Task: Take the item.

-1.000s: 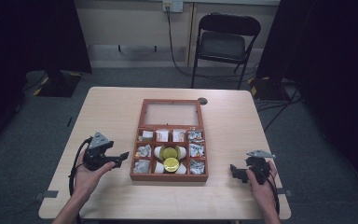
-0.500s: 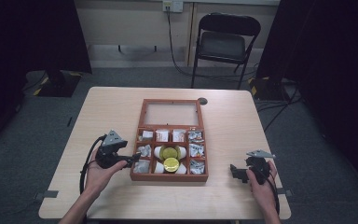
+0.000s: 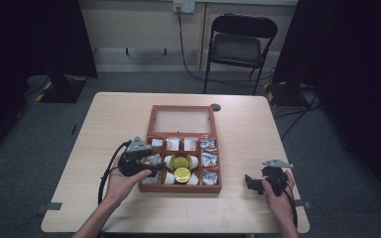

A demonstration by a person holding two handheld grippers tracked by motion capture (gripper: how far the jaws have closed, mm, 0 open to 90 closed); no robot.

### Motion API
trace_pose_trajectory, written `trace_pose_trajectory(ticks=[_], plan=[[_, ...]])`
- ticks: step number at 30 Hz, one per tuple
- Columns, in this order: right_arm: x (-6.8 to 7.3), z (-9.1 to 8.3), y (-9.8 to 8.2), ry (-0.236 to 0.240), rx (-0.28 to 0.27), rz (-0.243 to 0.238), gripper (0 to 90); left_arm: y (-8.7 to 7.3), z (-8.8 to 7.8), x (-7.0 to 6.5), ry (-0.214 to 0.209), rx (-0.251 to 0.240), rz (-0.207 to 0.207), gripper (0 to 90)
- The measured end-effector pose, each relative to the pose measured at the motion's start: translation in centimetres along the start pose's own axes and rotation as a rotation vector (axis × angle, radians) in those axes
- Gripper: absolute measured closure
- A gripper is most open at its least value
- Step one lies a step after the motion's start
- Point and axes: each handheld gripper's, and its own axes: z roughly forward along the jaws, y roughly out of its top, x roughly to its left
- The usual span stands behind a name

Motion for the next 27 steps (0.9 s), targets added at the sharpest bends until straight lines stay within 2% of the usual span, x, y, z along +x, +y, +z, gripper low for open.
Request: trace_pose_trajectory(ticks=[6,8,9,11,16,17,18,23,25,27], plan=[[0.0,0.0,0.0,-0.001,0.001,0.000,0.0,0.9,0.9,-1.2,-0.034,0.003,0.033,27.7],[0.0,0.0,0.0,-0.001,0.001,0.001,0.0,0.9,1.0,-1.3,-0.039,0.007,0.029,27.8],[0.0,0.0,0.0,-0.001,0.001,0.000,0.0,1.1,1.4,-1.5,-0.056,0.023,0.040,27.9],[0.0,0.0,0.0,-0.001,0.001,0.000,0.0,1.5,1.5,-1.8,-0.062,0.023,0.054,28.1],[0.0,0.0,0.0,0.000,0.001,-0.001,0.0,2.3,1.8,-2.1,-0.079,0.007,0.056,28.8],[0.0,0.0,0.0,0.000,0.001,-0.001,0.0,2.4,2.3,-2.2,-0.097,0.022,0.057,28.8],[0.0,0.0,0.0,0.000,0.001,-0.001,0.0,2.4,2.3,-2.2,-0.097,0.022,0.057,28.8],[0.0,0.0,0.0,0.000,0.001,-0.002,0.0,2.1,3.9,-2.8,-0.160,0.054,0.055,31.6],[0.0,0.0,0.0,0.000,0.001,-0.002,0.0,1.9,4.2,-3.1,-0.157,0.076,0.084,31.8],[0.0,0.0,0.0,0.000,0.001,-0.002,0.0,1.8,4.3,-3.2,-0.158,0.075,0.093,33.5]])
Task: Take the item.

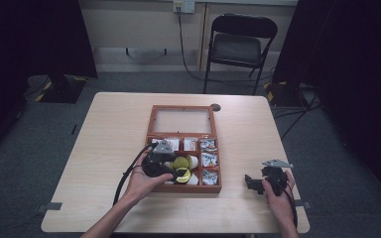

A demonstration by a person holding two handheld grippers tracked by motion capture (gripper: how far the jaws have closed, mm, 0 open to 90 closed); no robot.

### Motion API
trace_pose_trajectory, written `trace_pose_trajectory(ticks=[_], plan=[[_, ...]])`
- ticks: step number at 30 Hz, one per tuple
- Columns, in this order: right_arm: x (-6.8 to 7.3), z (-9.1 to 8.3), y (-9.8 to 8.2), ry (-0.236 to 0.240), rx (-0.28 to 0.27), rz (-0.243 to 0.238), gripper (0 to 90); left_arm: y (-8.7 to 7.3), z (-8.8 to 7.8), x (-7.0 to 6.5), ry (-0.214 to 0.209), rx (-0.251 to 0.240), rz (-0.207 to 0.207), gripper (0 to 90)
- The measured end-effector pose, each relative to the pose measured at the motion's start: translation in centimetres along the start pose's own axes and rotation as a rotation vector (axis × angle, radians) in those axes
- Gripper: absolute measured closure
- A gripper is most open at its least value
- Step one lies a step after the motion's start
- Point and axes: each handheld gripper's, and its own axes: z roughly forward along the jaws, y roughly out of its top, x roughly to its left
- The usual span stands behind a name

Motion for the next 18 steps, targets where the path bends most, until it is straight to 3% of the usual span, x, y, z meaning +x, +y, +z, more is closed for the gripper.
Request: trace_pose_trajectory(ticks=[7,11,13,16,18], plan=[[0.0,0.0,0.0,0.000,0.000,0.000,0.0,-0.2,0.8,-0.1,-0.018,-0.005,0.000,35.2],[0.0,0.0,0.0,0.000,0.000,0.000,0.0,-0.4,1.8,-0.1,-0.033,0.019,0.002,34.1],[0.0,0.0,0.0,0.000,0.000,0.000,0.0,-0.6,2.4,0.1,-0.052,0.045,-0.019,33.6],[0.0,0.0,0.0,0.000,0.000,0.000,0.0,-0.9,2.9,0.1,-0.032,0.079,-0.007,32.5],[0.0,0.0,0.0,0.000,0.000,0.000,0.0,-0.9,2.9,0.1,-0.031,0.074,-0.007,32.5]])
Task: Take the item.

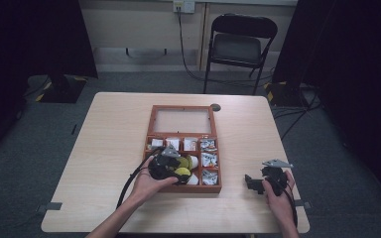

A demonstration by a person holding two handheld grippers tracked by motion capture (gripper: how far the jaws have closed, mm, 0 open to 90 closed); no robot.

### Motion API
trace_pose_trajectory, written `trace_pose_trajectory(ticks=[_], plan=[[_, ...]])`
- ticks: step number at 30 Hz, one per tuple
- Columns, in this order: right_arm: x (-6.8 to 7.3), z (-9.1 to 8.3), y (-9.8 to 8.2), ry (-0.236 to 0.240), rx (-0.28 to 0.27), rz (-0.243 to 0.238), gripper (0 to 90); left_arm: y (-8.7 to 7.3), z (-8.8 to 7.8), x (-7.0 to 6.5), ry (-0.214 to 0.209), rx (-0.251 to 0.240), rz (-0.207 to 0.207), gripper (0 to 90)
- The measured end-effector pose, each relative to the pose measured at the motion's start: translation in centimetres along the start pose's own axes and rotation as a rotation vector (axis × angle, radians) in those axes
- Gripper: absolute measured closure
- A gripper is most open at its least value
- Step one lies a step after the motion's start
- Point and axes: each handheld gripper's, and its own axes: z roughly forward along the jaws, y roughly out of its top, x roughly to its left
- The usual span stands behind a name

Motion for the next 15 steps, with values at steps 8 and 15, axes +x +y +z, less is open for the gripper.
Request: trace_pose_trajectory(ticks=[8,15], plan=[[0.01,0.00,0.00,0.000,0.000,0.000,0.0,0.03,0.32,-0.23,0.003,0.028,0.028,32.0],[0.01,0.00,0.00,0.000,0.000,0.000,0.0,0.10,0.67,-0.22,0.023,0.068,0.029,30.3]])
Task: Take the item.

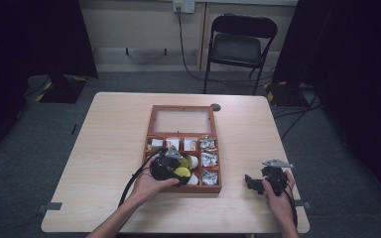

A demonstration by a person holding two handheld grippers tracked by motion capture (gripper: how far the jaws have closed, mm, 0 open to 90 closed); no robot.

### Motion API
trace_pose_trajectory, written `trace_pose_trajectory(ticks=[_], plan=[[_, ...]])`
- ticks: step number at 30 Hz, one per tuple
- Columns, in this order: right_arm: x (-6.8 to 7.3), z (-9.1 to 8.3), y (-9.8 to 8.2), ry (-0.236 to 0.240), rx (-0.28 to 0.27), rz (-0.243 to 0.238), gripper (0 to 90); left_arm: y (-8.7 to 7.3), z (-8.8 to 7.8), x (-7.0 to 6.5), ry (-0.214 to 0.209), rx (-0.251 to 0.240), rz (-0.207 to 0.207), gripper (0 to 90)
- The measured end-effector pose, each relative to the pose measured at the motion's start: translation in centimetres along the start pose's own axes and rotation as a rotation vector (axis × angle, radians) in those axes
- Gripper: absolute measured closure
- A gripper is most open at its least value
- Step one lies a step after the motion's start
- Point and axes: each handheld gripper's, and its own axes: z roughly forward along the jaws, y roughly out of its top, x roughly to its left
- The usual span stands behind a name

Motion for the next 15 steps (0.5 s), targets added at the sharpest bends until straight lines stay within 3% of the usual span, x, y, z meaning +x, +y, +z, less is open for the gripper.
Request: trace_pose_trajectory(ticks=[3,15], plan=[[0.00,0.00,0.00,0.000,0.000,0.000,0.0,0.10,0.26,-0.26,0.020,0.032,0.019,31.8],[0.00,0.01,0.00,0.000,-0.001,-0.001,0.0,0.29,0.71,-0.16,0.029,0.072,-0.002,33.4]])
